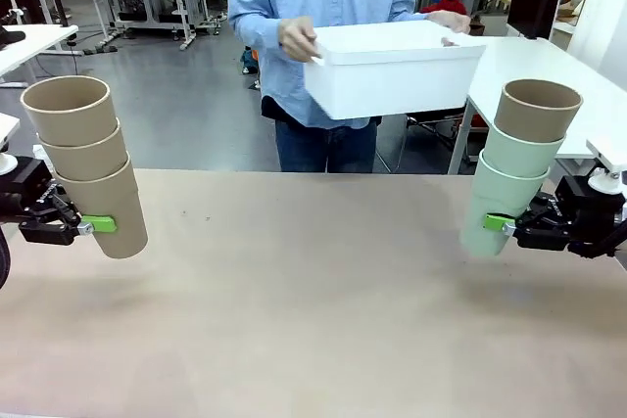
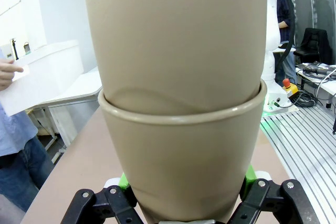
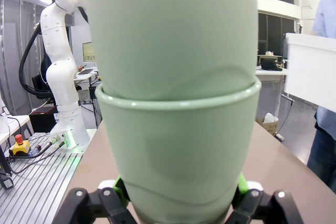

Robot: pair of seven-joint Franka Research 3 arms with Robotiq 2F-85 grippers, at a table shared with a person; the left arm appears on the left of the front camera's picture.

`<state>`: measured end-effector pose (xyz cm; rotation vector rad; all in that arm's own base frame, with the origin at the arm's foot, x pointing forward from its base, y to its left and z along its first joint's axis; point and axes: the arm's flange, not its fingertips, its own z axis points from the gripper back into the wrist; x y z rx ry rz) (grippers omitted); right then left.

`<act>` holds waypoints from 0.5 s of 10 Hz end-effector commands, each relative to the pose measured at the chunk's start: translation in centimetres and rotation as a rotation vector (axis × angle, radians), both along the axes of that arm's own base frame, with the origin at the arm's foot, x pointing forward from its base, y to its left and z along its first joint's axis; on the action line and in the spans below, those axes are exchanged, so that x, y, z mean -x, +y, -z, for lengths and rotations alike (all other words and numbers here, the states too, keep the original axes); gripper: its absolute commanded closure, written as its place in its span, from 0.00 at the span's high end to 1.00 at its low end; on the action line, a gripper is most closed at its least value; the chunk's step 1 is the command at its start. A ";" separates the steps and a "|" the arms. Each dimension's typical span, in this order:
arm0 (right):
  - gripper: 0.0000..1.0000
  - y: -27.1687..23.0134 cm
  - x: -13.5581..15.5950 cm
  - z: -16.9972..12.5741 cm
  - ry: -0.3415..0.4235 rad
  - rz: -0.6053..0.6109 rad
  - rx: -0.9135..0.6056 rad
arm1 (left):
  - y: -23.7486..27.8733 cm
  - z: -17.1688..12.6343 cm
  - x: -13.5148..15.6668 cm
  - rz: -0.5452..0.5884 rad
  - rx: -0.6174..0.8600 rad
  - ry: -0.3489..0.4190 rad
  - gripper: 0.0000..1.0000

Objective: Stack the cups and store them in the basket.
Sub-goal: Place the stack of Reusable plastic cups into the Pantry Basket.

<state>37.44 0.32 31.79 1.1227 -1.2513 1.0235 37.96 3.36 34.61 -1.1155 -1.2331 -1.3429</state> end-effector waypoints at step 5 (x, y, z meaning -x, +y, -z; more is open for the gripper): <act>0.85 0.0 0.0 -0.4 -0.011 0.001 0.001 | -0.2 -0.6 0.3 0.002 0.005 -0.010 0.85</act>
